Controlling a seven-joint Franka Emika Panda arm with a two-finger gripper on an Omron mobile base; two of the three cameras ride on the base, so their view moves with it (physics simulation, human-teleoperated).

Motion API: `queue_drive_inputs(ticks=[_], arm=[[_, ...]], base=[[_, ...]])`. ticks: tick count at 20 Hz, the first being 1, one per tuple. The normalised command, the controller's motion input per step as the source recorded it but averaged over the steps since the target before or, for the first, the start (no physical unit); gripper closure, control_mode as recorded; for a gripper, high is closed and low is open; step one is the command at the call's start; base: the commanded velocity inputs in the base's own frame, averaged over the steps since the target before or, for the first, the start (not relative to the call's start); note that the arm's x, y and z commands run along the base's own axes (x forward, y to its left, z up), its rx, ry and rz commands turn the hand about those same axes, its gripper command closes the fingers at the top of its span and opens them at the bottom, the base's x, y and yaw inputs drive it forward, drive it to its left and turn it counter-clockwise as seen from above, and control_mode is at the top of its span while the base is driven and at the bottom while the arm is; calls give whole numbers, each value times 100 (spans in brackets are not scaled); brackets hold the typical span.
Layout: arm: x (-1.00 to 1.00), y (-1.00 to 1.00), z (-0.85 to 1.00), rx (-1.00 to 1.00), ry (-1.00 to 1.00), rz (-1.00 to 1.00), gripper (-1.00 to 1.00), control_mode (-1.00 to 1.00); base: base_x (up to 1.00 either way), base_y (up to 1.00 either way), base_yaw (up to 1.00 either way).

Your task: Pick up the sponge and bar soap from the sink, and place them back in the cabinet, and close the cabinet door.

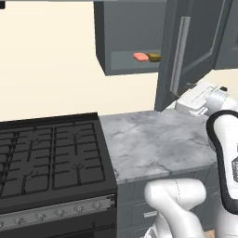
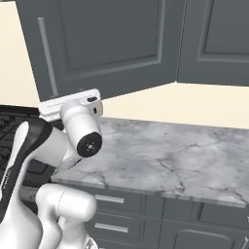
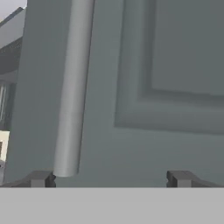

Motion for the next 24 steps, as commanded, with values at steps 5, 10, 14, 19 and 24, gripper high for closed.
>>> queue_drive_inputs(ticks=[5,10,14,19,24], arm=[[53,0,0,0,0,-15,-100,-100],[60,0,0,0,-1,-14,-100,-100],[62,0,0,0,0,-12,-100,-100],[61,0,0,0,0,-11,-100,-100],[50,0,0,0,0,-10,-100,-100]], base=[[0,0,0],[0,0,0],[0,0,0],[0,0,0],[0,0,0]])
